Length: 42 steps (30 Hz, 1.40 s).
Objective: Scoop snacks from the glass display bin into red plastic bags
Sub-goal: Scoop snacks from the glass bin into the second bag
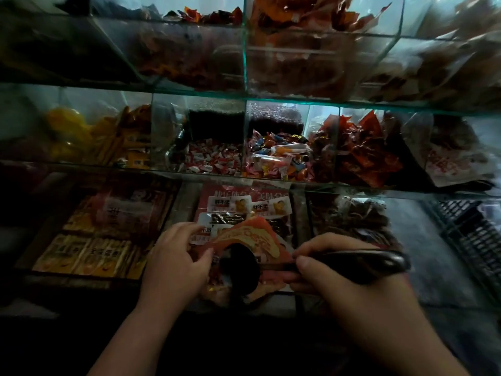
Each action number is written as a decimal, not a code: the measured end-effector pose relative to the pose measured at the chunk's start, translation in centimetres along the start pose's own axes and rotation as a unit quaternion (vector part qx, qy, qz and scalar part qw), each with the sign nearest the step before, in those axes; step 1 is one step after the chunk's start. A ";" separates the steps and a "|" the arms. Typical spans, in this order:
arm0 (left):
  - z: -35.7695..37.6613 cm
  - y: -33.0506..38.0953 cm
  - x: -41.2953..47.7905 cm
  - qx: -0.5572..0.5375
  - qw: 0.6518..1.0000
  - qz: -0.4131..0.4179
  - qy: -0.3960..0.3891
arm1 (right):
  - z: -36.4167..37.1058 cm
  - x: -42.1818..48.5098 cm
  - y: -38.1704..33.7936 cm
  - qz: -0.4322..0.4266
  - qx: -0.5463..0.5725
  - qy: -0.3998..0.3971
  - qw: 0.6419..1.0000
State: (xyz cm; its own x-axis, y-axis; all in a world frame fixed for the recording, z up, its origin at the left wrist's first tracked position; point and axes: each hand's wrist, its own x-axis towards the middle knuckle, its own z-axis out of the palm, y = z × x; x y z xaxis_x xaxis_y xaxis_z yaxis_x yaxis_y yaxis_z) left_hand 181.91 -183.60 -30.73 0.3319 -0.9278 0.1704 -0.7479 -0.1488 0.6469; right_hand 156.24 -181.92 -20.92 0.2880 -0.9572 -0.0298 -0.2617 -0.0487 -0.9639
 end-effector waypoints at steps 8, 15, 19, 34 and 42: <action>1.4 -1.1 -0.5 -0.097 0.993 -0.066 0.024 | 5.8 5.9 6.9 -0.029 -0.299 -0.131 0.945; 2.2 -1.8 -0.8 -0.134 0.988 -0.071 0.036 | 11.0 6.7 11.3 0.051 -0.139 0.034 0.988; 2.1 -1.8 -0.7 -0.146 0.987 -0.044 0.041 | 11.3 6.9 11.0 0.099 -0.023 0.083 0.991; 2.6 -2.2 -0.7 -0.191 0.977 -0.069 0.057 | 11.5 8.2 10.8 0.140 0.013 0.098 0.985; 1.9 -2.3 -0.9 -0.171 0.978 -0.064 0.096 | 9.4 6.3 10.7 0.197 0.247 0.185 0.931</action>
State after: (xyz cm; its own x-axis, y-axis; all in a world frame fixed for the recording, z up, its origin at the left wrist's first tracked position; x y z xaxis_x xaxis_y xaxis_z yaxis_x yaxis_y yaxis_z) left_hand 182.26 -183.10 -33.73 0.5369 -0.8229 0.1858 -0.4672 -0.1067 0.8777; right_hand 163.94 -185.75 -33.90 -0.1012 -0.9106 -0.4008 0.2016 0.3757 -0.9045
